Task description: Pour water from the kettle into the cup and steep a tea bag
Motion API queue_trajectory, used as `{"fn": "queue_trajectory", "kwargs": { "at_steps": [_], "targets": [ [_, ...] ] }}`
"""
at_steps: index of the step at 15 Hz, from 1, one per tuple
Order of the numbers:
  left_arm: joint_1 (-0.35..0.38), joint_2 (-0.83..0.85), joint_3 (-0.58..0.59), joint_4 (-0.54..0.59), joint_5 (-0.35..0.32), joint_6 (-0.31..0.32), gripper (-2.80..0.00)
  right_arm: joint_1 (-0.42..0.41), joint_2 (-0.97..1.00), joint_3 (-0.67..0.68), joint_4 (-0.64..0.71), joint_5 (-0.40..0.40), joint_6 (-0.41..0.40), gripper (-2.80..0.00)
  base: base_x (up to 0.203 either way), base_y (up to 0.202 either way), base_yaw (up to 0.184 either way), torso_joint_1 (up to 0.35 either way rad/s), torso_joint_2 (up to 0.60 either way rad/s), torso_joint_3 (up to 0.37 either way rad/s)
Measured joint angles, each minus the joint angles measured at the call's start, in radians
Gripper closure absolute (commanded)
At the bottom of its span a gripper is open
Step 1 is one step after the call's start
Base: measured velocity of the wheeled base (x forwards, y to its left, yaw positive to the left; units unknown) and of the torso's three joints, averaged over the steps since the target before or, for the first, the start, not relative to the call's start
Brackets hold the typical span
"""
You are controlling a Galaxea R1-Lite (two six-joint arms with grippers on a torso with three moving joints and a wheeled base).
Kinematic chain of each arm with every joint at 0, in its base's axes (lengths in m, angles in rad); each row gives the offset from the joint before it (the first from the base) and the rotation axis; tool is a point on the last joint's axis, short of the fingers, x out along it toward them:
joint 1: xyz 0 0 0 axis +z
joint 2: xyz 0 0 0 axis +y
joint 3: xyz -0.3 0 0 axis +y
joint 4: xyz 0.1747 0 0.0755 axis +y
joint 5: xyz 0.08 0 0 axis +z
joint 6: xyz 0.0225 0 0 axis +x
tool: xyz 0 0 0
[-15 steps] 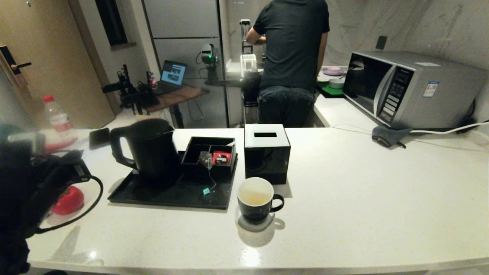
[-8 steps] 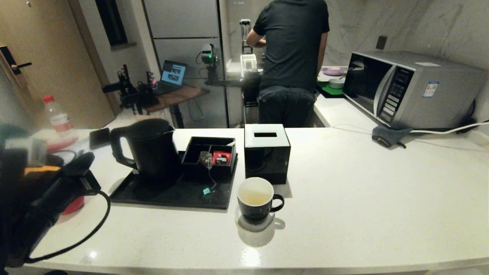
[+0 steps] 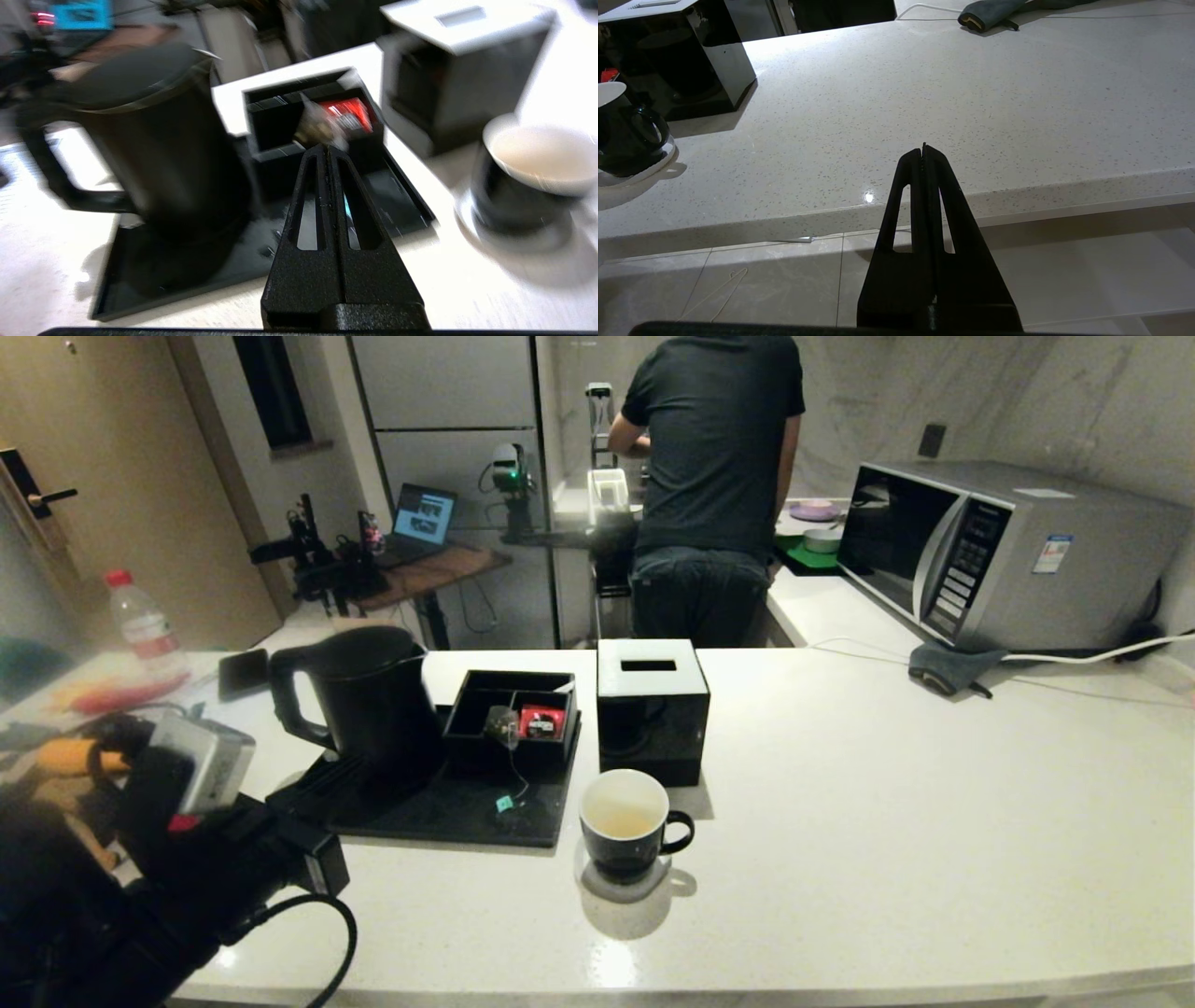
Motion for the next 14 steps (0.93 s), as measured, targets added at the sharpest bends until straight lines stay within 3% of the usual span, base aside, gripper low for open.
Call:
{"fn": "queue_trajectory", "kwargs": {
  "at_steps": [5,6,14],
  "targets": [
    [-0.029,0.057,-0.023,0.004,0.002,0.062,0.0,0.0,0.0,0.0,0.0,0.0,0.0,0.0,0.0,0.0,0.0,0.0,0.0,0.0],
    [-0.029,0.071,-0.029,0.005,0.002,0.07,-2.8,0.0,0.0,0.0,0.0,0.0,0.0,0.0,0.0,0.0,0.0,0.0,0.0,0.0],
    [-0.025,0.182,-0.166,0.018,0.004,0.074,-2.8,0.0,0.0,0.0,0.0,0.001,0.0,0.0,0.0,0.0,0.0,0.0,0.0,0.0]
  ]
}}
